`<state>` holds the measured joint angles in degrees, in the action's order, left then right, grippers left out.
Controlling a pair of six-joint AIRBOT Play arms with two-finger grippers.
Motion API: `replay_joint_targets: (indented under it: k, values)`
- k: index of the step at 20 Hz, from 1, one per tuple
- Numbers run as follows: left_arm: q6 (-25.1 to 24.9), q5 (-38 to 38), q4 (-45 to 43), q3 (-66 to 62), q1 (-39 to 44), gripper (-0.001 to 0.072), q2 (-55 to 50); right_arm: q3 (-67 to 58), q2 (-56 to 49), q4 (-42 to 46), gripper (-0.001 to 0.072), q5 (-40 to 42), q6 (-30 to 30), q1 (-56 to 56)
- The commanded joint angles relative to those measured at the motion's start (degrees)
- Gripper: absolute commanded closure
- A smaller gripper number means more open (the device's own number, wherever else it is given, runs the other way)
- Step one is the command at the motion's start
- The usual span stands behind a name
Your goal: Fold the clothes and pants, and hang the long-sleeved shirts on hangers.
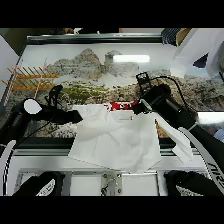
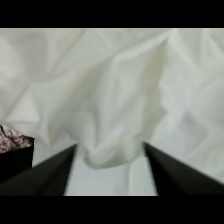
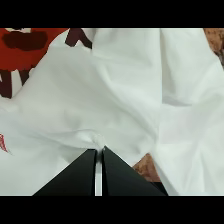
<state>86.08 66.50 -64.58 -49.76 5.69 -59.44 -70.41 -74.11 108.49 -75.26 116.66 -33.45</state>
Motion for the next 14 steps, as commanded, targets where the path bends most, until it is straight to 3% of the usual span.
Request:
replay_joint_targets:
  k: [1,4,8,10,14]
  values:
    - [2.9,-3.4,-0.3,-5.0,4.7,0.0091,-2.8,1.2,1.9,-2.1,0.0691,0.0,2.5,-0.1]
    - [4.9,-5.9,-1.2,-12.0,12.6,0.009,-7.7,1.2,1.9,-2.1,0.0691,0.1,4.5,-0.1]
    - [15.4,-13.7,-11.3,-18.2,25.8,0.0091,-18.1,1.2,2.0,-2.3,0.0691,0.2,6.1,-0.1]
    - [16.6,-15.9,-11.4,-21.8,30.3,0.0091,-23.7,1.2,2.0,-2.3,0.0691,0.3,7.0,-0.1]
    - [19.4,-13.2,-13.9,-29.3,34.2,0.0091,-33.8,1.2,2.0,-2.7,0.0691,0.3,7.5,-0.1]
